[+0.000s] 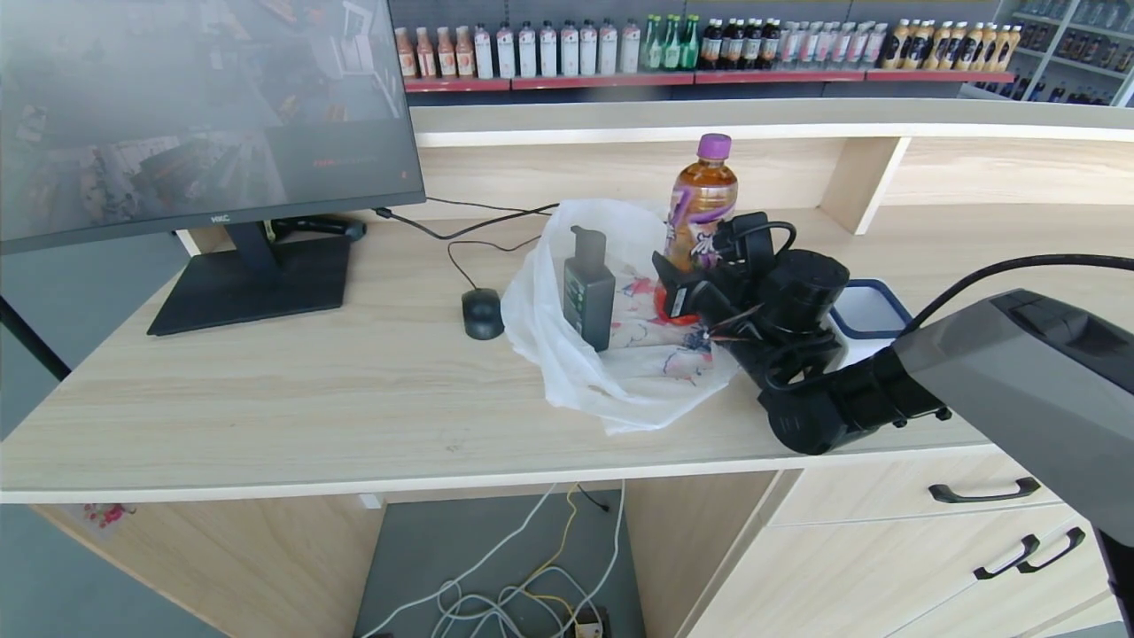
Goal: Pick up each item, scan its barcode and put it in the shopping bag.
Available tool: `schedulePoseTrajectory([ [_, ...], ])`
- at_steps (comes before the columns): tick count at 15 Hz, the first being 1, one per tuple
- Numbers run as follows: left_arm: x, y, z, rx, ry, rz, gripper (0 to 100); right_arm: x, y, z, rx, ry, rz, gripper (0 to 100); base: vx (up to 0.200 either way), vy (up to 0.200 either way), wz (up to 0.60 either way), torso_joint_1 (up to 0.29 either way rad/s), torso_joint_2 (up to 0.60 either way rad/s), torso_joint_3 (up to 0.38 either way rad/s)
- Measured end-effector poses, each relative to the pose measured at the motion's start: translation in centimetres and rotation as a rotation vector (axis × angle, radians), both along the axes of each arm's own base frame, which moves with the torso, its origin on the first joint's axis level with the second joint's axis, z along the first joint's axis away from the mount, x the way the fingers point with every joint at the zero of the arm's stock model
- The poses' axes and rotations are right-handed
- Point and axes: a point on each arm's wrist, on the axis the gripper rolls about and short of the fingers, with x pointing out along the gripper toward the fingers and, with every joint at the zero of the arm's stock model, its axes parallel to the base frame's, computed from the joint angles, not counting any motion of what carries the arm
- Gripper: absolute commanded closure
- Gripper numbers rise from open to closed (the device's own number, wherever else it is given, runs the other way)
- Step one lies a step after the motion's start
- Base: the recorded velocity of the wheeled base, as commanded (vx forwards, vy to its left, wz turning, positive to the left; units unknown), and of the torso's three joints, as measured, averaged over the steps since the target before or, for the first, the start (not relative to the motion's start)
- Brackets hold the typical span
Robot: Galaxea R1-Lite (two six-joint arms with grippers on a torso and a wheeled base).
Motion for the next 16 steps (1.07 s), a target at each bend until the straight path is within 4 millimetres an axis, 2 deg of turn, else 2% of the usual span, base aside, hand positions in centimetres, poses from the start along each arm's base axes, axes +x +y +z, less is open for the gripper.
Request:
schedulePoseTrajectory([
  [5, 0.0, 0.0, 0.0, 0.000, 0.000, 0.000, 0, -0.2, 0.1, 0.3, 0.006, -0.010, 0.004, 100, 0.000, 0.000, 0.00, 0.000, 0.00, 0.000],
  [6, 0.0, 0.0, 0.0, 0.000, 0.000, 0.000, 0, -0.2, 0.1, 0.4, 0.007, -0.011, 0.006, 0, 0.000, 0.000, 0.00, 0.000, 0.00, 0.000],
  [16, 0.0, 0.0, 0.0, 0.000, 0.000, 0.000, 0, -0.7, 0.0, 1.6, 0.019, -0.062, 0.005, 0, 0.000, 0.000, 0.00, 0.000, 0.00, 0.000],
])
